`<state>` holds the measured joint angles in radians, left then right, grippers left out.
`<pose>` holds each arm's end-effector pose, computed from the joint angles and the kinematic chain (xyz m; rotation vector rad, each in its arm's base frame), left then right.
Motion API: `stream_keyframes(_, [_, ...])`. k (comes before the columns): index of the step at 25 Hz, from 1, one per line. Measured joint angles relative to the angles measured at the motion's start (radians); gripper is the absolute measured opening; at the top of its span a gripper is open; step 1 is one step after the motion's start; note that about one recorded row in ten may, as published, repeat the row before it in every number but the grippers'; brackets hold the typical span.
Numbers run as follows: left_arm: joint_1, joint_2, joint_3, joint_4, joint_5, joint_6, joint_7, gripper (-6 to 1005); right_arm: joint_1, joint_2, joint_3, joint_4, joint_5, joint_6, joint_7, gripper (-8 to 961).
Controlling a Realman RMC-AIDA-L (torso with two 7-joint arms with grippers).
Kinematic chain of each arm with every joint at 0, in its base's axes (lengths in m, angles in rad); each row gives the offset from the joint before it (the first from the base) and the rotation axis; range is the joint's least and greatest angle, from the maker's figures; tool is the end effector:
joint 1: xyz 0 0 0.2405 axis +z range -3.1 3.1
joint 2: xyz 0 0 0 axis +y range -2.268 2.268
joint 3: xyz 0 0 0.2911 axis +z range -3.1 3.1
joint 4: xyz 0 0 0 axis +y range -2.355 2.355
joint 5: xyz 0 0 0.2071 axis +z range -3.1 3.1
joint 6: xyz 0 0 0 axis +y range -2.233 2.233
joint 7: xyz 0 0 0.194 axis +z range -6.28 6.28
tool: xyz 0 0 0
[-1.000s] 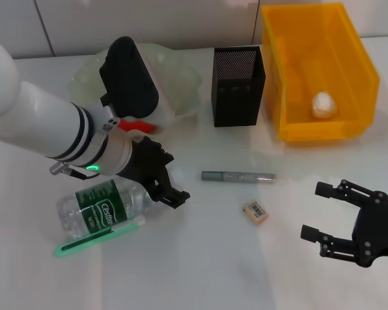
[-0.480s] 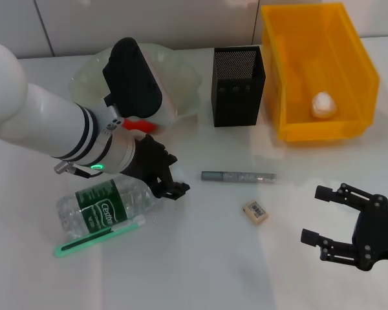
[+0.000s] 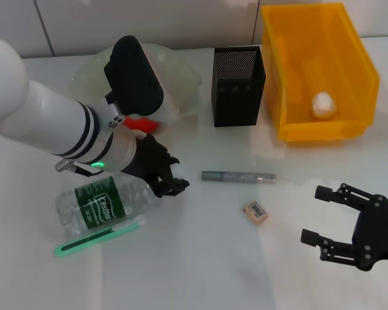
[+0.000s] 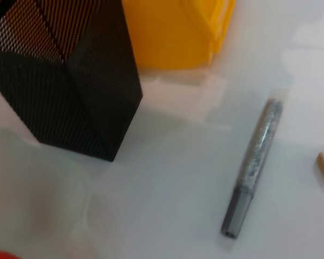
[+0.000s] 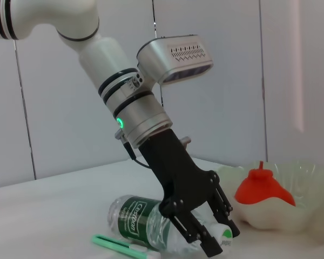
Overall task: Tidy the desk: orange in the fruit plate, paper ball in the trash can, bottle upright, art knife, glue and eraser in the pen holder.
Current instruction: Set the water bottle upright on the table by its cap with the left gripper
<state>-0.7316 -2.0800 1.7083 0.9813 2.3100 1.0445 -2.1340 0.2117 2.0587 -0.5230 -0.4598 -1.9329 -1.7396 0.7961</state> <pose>-0.1916 0.4025 -0.1597 -2.8490 -0.2151 0.3535 0.3438 0.2409 -0.0495 -2.5045 0.4108 0.8408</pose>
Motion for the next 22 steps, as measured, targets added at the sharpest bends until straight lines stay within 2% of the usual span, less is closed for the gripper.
stream_keyframes(8, [0.029,0.002,-0.006,0.119,-0.005,0.054,0.002,430,0.0,0.0,0.0,-0.001,0.0,0.0,0.0,817])
stream_keyframes(12, [0.064,0.007,-0.048,0.208,-0.001,0.102,0.002,433,0.0,0.0,0.003,0.0,0.0,-0.001,0.0,817])
stream_keyframes(15, [0.122,0.009,-0.127,0.324,-0.006,0.167,0.021,435,0.001,0.0,0.004,0.0,0.0,-0.005,0.0,817])
stream_keyframes(19, [0.137,0.009,-0.145,0.346,-0.008,0.177,0.029,438,0.008,0.0,0.003,0.0,0.0,-0.006,0.0,816])
stream_keyframes(20, [0.174,0.009,-0.189,0.384,-0.04,0.198,0.055,439,0.01,0.0,0.003,0.0,0.0,-0.005,0.0,816])
stream_keyframes(22, [0.205,0.01,-0.252,0.398,-0.119,0.231,0.11,441,0.015,-0.001,0.003,0.0,0.0,-0.006,0.0,816])
